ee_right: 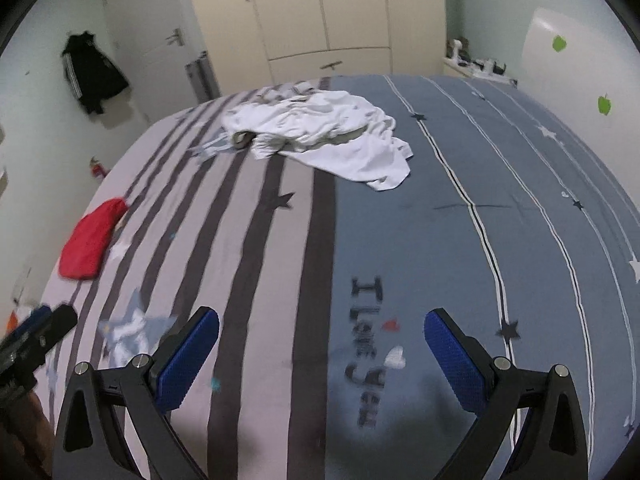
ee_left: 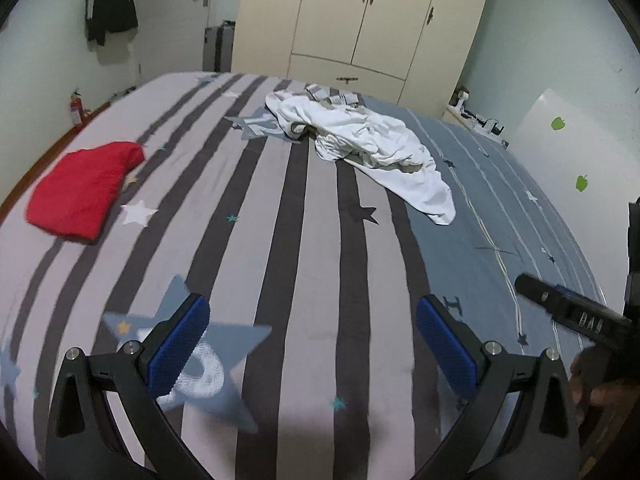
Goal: Fold clothes
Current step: 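Move both grippers toward the crumpled white shirt on the bed, then grasp the white shirt with the left gripper while the right gripper grasps it too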
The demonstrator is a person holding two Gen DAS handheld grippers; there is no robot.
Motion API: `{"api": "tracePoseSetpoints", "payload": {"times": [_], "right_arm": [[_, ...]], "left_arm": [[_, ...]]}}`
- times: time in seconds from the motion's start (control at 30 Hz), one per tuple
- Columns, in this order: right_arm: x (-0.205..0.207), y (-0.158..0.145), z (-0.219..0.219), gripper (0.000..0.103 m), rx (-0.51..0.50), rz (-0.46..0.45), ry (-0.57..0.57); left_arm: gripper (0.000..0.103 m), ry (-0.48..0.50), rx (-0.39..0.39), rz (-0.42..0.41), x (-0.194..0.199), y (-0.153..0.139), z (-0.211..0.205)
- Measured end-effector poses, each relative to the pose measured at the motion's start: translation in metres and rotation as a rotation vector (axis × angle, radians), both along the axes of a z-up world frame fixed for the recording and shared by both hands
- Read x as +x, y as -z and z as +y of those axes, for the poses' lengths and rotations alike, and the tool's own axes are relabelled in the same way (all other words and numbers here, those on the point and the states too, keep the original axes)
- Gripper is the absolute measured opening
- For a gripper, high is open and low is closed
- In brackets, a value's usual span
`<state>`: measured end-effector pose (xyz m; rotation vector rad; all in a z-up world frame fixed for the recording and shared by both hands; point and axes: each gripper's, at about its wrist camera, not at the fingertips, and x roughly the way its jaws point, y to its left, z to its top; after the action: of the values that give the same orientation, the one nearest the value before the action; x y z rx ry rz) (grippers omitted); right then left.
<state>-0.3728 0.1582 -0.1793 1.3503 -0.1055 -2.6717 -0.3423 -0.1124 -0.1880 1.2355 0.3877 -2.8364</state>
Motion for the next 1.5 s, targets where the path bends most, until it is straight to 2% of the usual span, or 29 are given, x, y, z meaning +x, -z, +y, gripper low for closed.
{"api": "tracePoseSetpoints", "payload": {"times": [0.1,0.23,0.33,0.53,0.67,0.77,0.87,1.03,1.1,1.17,1.2,1.23,1.27,1.3,1.33,1.37,1.43,1.5], "right_arm": [[-0.042,0.008,-0.003,0.102,0.027,0.002,0.035],[-0.101,0.02,-0.019,0.102,0.082,0.032,0.027],[-0.159,0.031,-0.033,0.102,0.104,0.046,0.015],[-0.278,0.054,-0.059,0.102,0.163,0.058,-0.059],[-0.345,0.069,-0.059,0.102,0.1,0.061,-0.092],[-0.382,0.078,-0.056,0.102,0.047,0.068,-0.122],[-0.411,0.09,-0.06,0.096,0.041,0.057,-0.162],[-0.435,0.107,-0.075,0.089,0.052,0.048,-0.226],[-0.442,0.115,-0.081,0.084,0.059,0.03,-0.251],[-0.447,0.123,-0.086,0.077,0.073,-0.003,-0.27],[-0.449,0.127,-0.088,0.074,0.08,-0.02,-0.278],[-0.45,0.129,-0.089,0.065,0.073,-0.031,-0.288],[-0.45,0.13,-0.09,0.058,0.061,-0.039,-0.299],[-0.451,0.13,-0.09,0.054,0.055,-0.042,-0.299],[-0.451,0.129,-0.089,0.044,0.049,-0.045,-0.296],[-0.452,0.129,-0.089,0.033,0.044,-0.047,-0.293],[-0.453,0.126,-0.082,0.017,0.016,-0.05,-0.263],[-0.454,0.125,-0.074,0.014,-0.035,-0.066,-0.251]], "left_arm": [[0.102,0.016,0.031,-0.012,-0.042,0.013,-0.014],[0.102,0.031,0.04,-0.01,-0.099,0.026,-0.03],[0.102,0.061,0.009,-0.011,-0.16,0.04,-0.035],[0.101,0.113,0.001,0.004,-0.284,0.065,-0.028],[0.099,0.132,-0.018,0.025,-0.365,0.071,-0.017],[0.097,0.134,0.001,0.013,-0.411,0.078,-0.01],[0.086,0.184,-0.066,-0.03,-0.447,0.089,0.004],[0.073,0.194,-0.107,-0.086,-0.481,0.105,0.009],[0.069,0.215,-0.121,-0.111,-0.488,0.111,0.012],[0.056,0.246,-0.149,-0.125,-0.491,0.115,0.018],[0.045,0.26,-0.144,-0.121,-0.49,0.115,0.019],[0.035,0.273,-0.138,-0.118,-0.488,0.114,0.021],[0.029,0.278,-0.145,-0.116,-0.488,0.113,0.022],[0.015,0.284,-0.152,-0.114,-0.487,0.112,0.024],[0.007,0.288,-0.151,-0.108,-0.485,0.11,0.023],[0.004,0.288,-0.132,-0.103,-0.483,0.107,0.019],[0.003,0.29,-0.094,-0.091,-0.478,0.102,0.011],[0.003,0.304,-0.074,-0.078,-0.469,0.096,0.006]]}}
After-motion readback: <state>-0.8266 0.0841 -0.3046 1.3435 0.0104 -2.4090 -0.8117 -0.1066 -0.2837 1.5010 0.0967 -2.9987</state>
